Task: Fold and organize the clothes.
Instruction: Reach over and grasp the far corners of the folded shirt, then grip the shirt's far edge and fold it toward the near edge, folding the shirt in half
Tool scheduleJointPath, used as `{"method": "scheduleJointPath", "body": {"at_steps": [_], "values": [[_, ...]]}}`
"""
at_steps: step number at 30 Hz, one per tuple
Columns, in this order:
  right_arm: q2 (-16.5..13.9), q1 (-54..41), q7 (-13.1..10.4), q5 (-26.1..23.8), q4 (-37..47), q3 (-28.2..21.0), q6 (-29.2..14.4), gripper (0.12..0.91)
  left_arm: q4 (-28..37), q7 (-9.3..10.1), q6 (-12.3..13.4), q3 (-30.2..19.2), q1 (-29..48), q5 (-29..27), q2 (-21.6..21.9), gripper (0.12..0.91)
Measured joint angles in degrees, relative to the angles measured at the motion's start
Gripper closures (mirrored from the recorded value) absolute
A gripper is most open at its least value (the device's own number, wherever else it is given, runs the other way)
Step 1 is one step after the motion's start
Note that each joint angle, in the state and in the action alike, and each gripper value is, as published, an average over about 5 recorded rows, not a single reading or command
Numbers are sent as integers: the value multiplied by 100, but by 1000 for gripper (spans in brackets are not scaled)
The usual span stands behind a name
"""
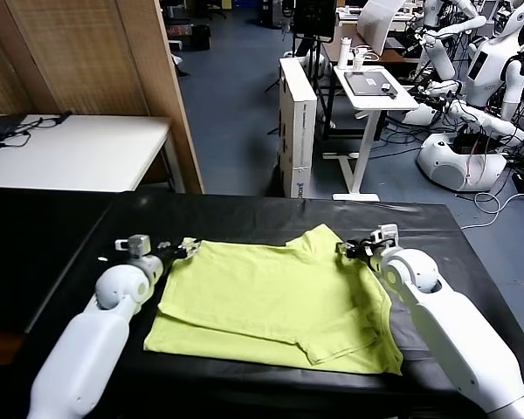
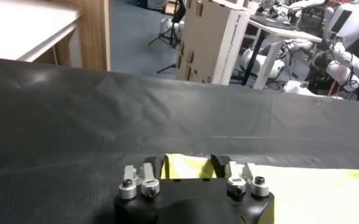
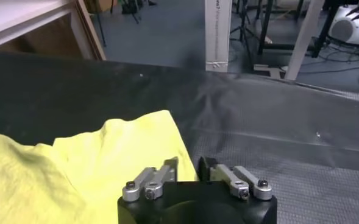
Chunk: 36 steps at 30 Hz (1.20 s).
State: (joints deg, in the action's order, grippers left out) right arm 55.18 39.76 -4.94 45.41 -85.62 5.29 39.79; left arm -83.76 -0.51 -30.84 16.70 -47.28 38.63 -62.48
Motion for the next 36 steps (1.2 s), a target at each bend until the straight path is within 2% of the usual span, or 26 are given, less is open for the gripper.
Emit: {"method": "scheduleJointPath", "body": {"at_steps": [3, 6, 16, 25, 31, 36], "values": [[4, 2, 2, -12, -12, 8, -48, 885, -6, 2, 2, -3, -13, -13, 4, 745], [13, 19, 2, -39, -33, 27, -118, 885, -26, 3, 1, -4, -29, -16, 12, 813], [-62, 210, 60, 22, -313, 270, -496, 885, -319, 72, 17, 157, -202, 122, 71, 831], [-387, 747, 84, 77, -1108, 768, -458, 885, -1302, 359, -159, 462, -760, 565, 276, 832], [-696, 1559, 95, 109, -2066, 1321, -408, 885, -2151, 334, -145, 832, -1444, 573, 394, 832], [-927, 2430, -22, 145, -2868, 1782, -226, 885, -2762, 246, -155, 1178, -2071, 543, 389, 827]]}}
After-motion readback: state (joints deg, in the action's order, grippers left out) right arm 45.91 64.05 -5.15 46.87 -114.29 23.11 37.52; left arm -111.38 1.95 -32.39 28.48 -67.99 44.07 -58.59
